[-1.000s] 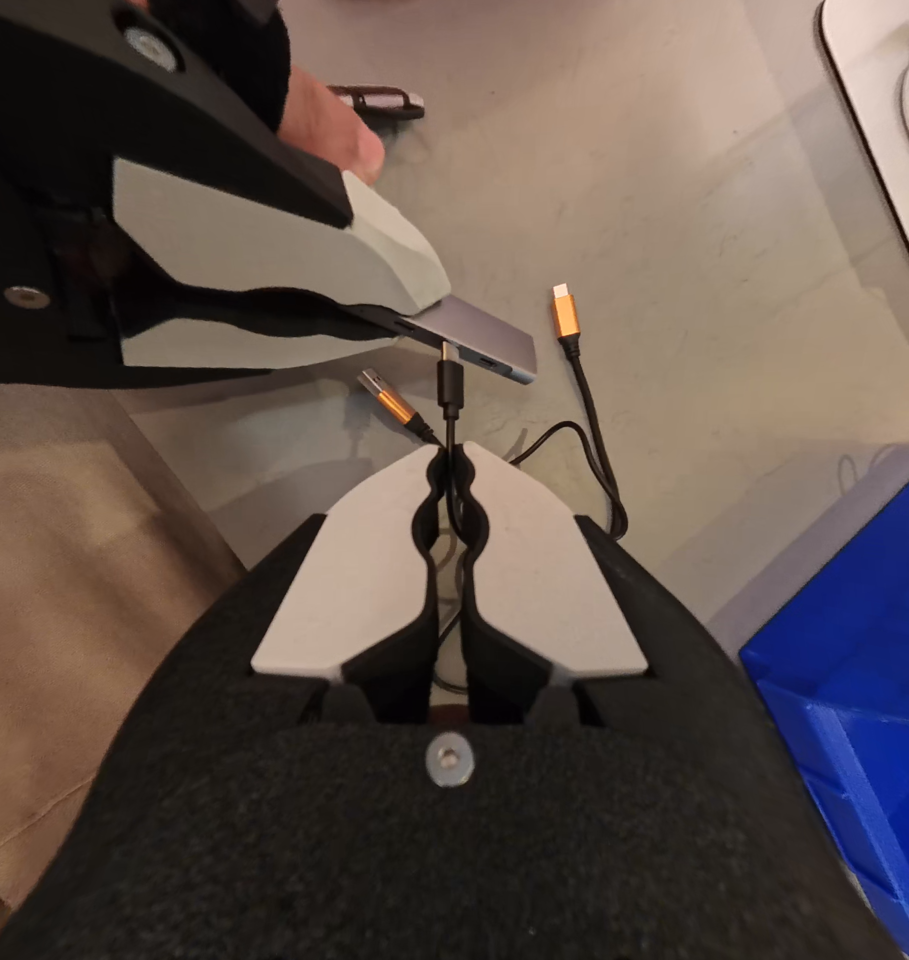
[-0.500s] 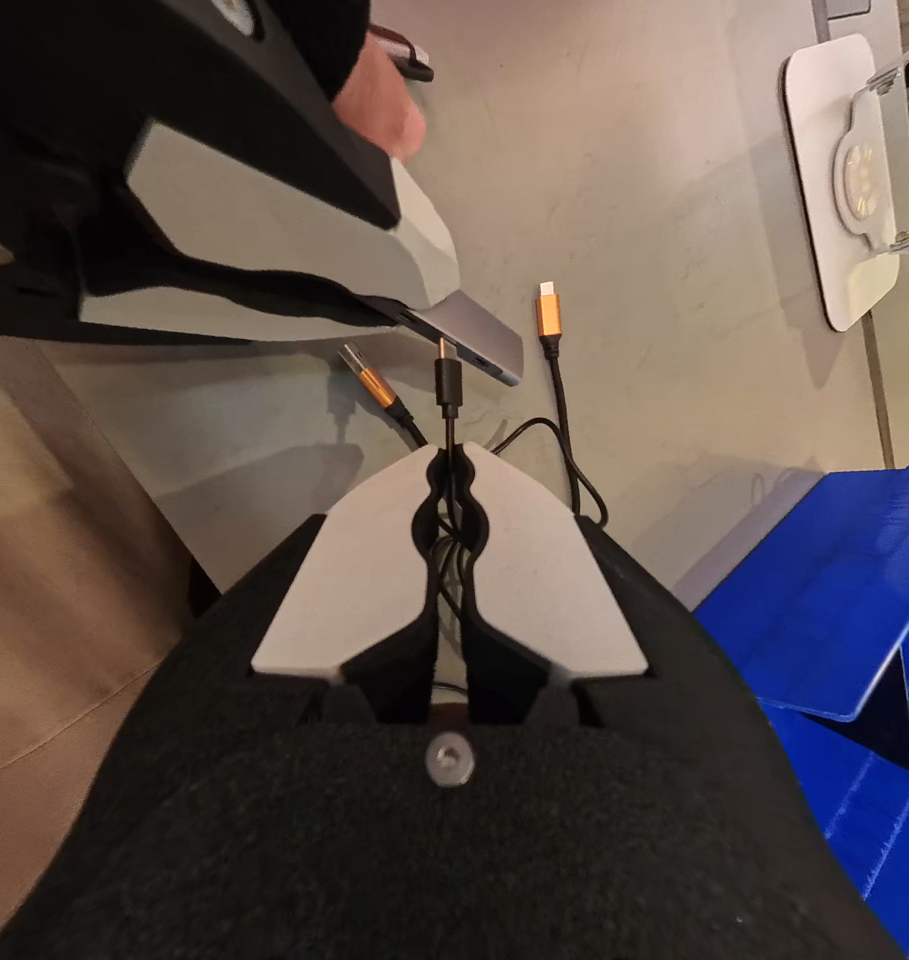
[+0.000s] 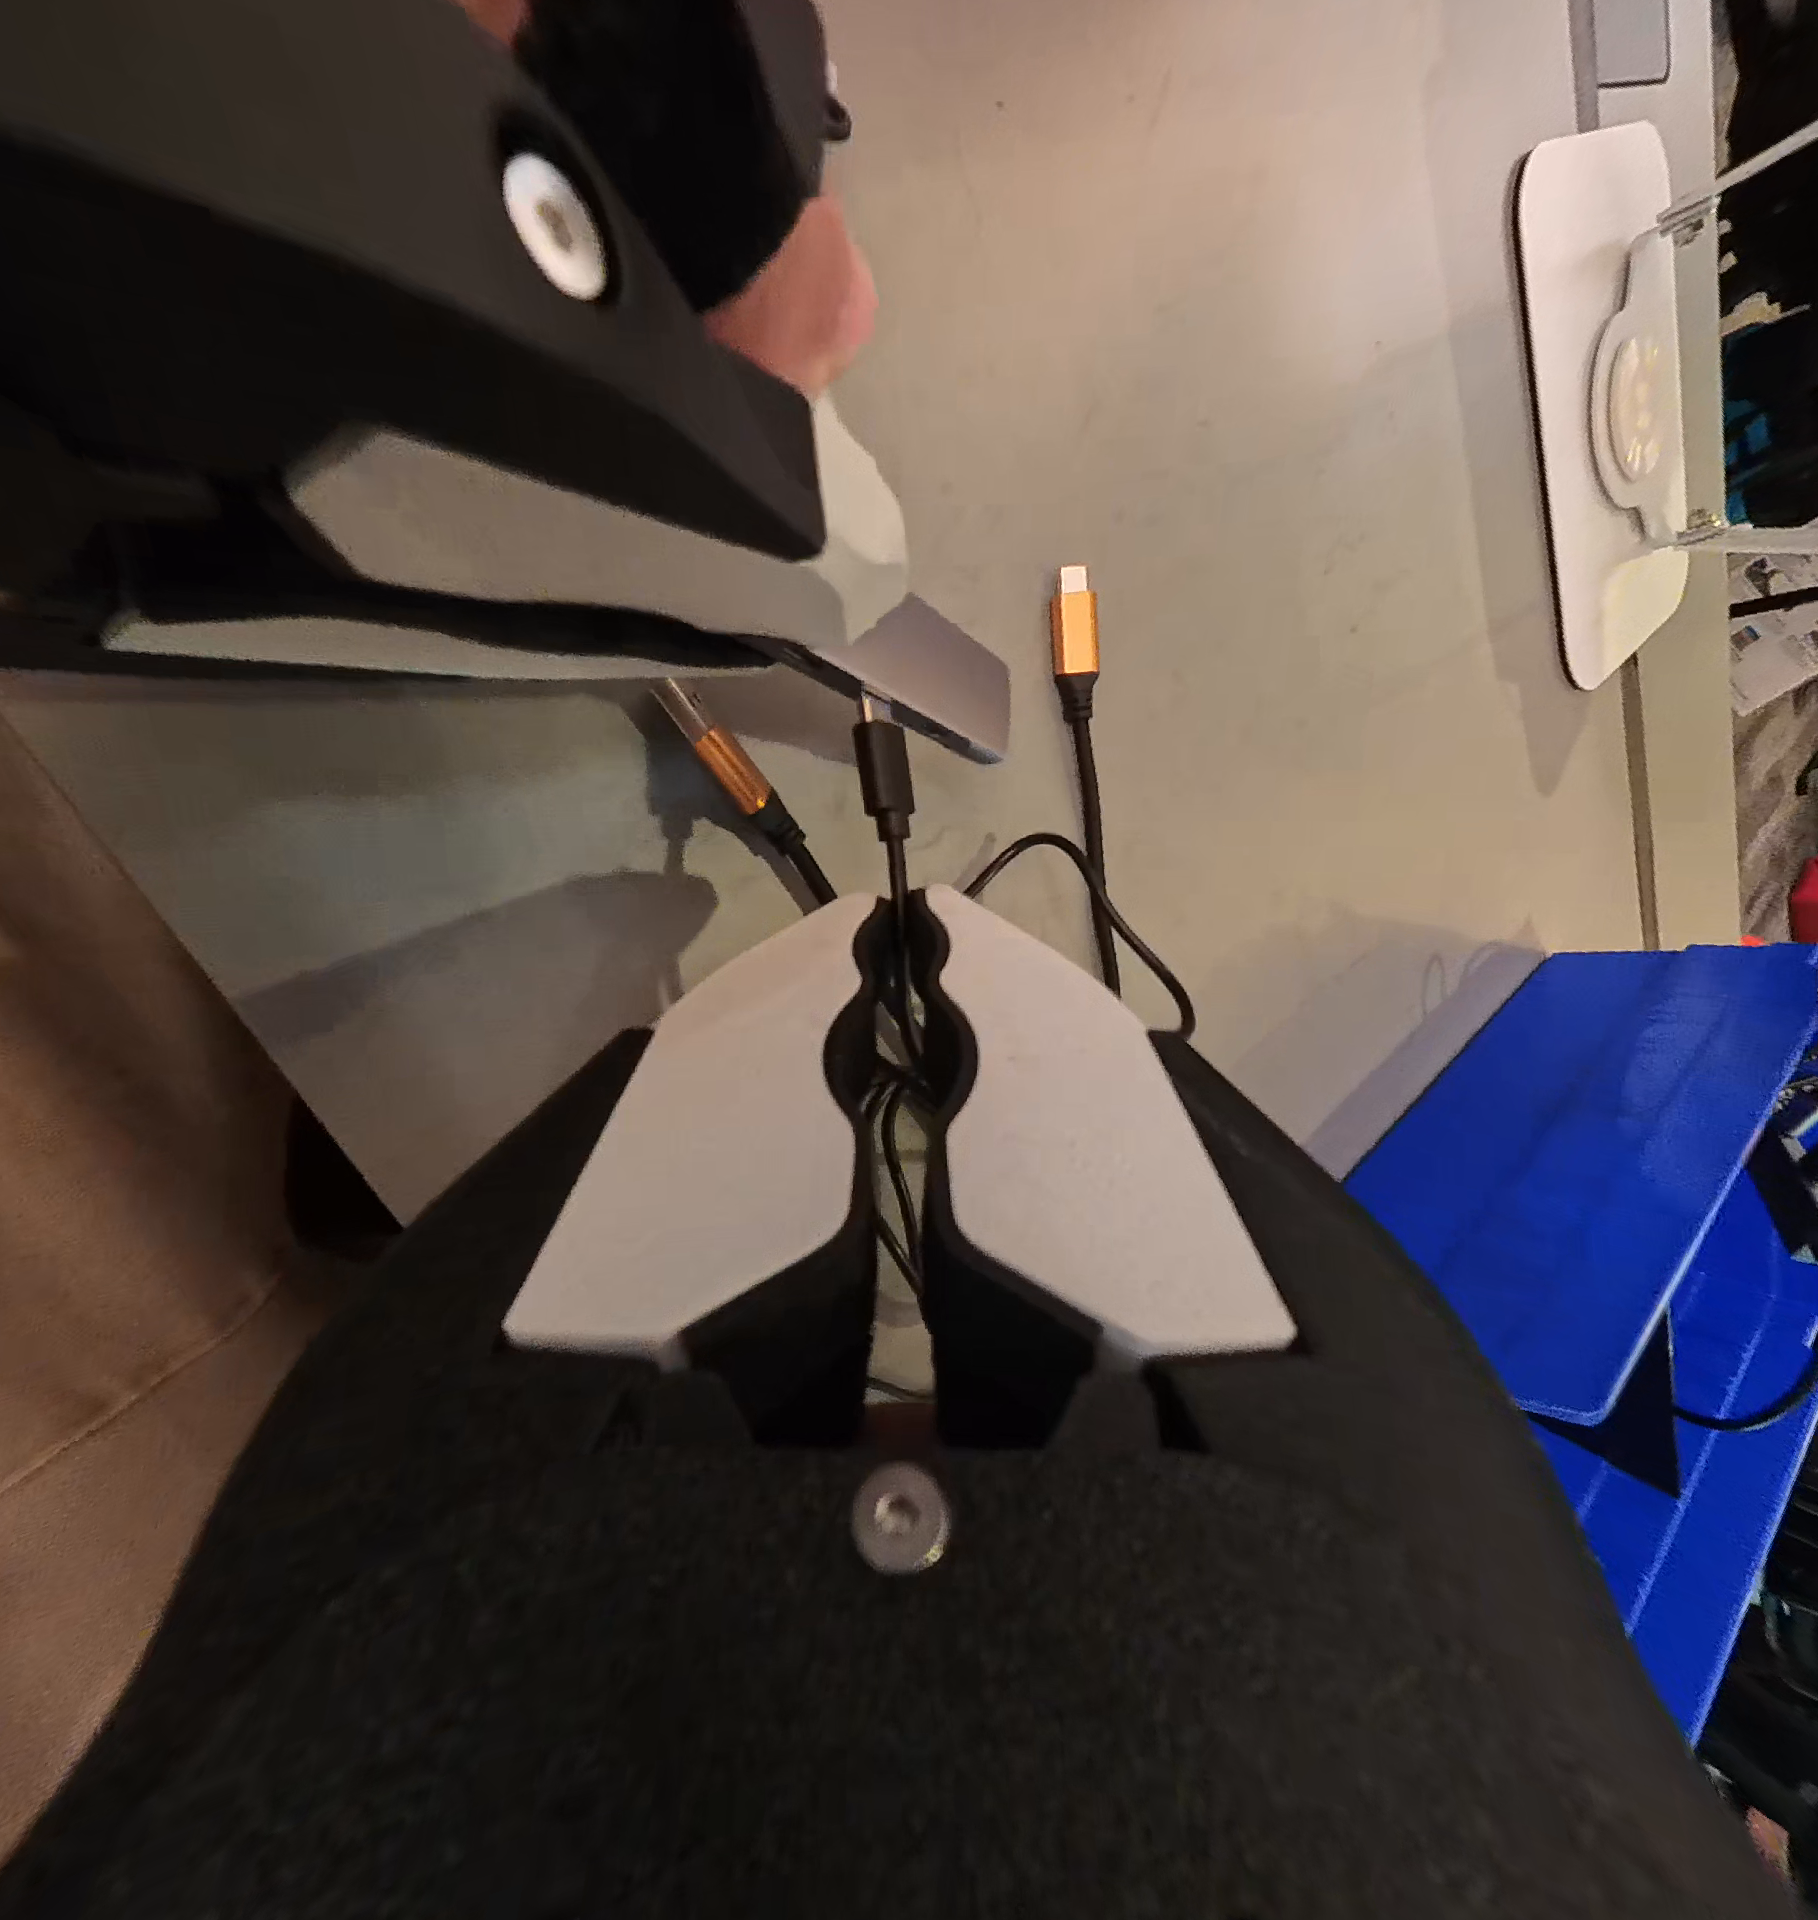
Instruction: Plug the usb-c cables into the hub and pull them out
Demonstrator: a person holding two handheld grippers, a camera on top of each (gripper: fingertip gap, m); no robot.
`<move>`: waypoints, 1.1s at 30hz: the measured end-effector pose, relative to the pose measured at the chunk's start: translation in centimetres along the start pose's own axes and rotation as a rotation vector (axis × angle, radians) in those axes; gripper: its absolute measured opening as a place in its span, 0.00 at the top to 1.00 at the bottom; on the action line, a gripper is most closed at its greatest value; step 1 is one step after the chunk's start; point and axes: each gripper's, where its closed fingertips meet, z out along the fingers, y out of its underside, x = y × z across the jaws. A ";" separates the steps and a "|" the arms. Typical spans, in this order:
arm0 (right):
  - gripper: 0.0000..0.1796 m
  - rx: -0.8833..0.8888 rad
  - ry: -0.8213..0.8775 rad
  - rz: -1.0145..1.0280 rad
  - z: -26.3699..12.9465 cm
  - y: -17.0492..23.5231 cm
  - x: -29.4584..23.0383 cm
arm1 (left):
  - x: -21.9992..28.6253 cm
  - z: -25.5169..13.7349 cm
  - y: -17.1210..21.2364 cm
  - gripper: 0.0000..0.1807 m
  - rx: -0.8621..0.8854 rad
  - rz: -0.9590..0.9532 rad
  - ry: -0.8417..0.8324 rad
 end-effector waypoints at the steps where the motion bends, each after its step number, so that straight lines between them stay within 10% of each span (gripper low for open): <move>1: 0.99 -0.005 0.001 0.007 0.1 0.0 0.0 | -0.1 0.0 0.0 0.95 0.001 -0.010 -0.001; 21: 0.99 -0.046 -0.047 0.161 0.2 0.4 0.0 | -0.5 -0.1 -0.2 0.95 0.007 -0.015 -0.020; 33: 0.99 0.240 -0.231 0.418 -1.0 -2.6 0.3 | -1.2 -0.2 1.2 0.95 0.051 -0.171 -0.009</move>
